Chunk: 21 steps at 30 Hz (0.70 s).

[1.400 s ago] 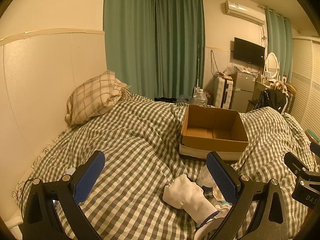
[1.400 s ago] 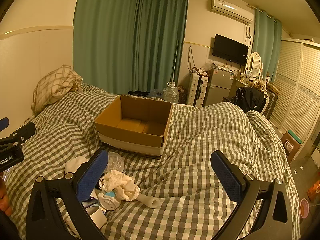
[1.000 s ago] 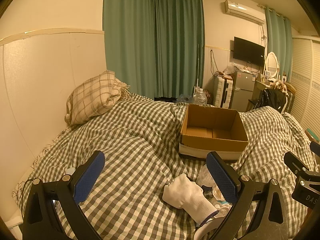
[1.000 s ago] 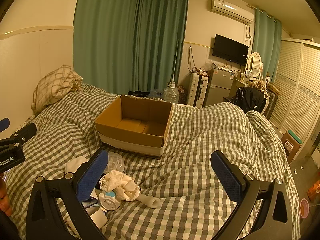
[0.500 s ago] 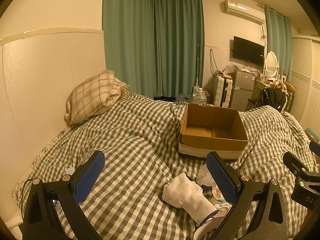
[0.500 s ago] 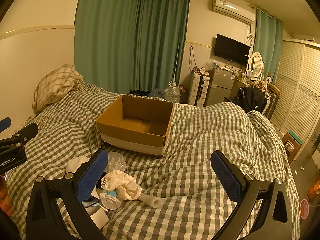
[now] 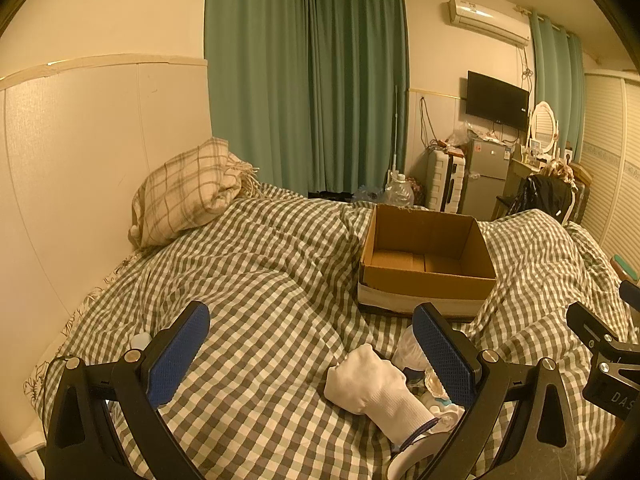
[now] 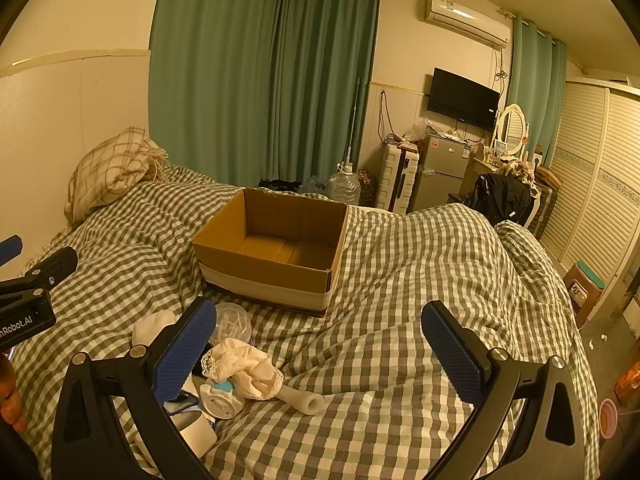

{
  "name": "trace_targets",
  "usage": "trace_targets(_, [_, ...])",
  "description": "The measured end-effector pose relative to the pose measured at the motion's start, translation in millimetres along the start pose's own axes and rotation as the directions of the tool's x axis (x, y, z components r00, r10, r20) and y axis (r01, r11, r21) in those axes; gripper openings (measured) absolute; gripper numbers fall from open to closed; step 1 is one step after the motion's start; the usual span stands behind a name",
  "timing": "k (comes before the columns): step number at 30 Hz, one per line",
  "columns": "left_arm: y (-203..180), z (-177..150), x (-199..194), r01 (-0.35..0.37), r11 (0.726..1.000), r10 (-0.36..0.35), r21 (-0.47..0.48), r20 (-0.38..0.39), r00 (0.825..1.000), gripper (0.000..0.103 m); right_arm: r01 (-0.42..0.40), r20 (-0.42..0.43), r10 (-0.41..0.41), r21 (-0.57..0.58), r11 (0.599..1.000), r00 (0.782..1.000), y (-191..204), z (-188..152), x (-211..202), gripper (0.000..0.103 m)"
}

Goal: Organize objects

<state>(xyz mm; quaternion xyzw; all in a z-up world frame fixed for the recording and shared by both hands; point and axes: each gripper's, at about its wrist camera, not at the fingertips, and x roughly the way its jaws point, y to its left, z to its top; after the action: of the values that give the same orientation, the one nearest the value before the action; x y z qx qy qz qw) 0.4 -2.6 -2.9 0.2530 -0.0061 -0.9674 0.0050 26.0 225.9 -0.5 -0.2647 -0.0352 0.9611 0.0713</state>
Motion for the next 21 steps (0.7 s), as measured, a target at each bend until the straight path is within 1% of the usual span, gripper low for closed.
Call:
trace_targets(5, [0, 1, 0, 0.0, 1.0, 0.0, 0.001, 0.0, 1.0, 0.103, 0.0, 0.0, 0.0, 0.0, 1.0, 1.0, 0, 0, 0, 0.103])
trace_targets(13, [1, -1, -1, 0.001, 1.0, -0.001, -0.007, 0.005, 1.0, 0.103, -0.023, 0.009, 0.023, -0.006, 1.0, 1.0, 2, -1, -4, 0.103])
trace_targets(21, [0, 7, -20, 0.002, 1.0, -0.002, -0.003, 0.032, 1.0, 0.103, -0.06, 0.048, 0.061, -0.011, 0.998, 0.997, 2, 4, -24, 0.103])
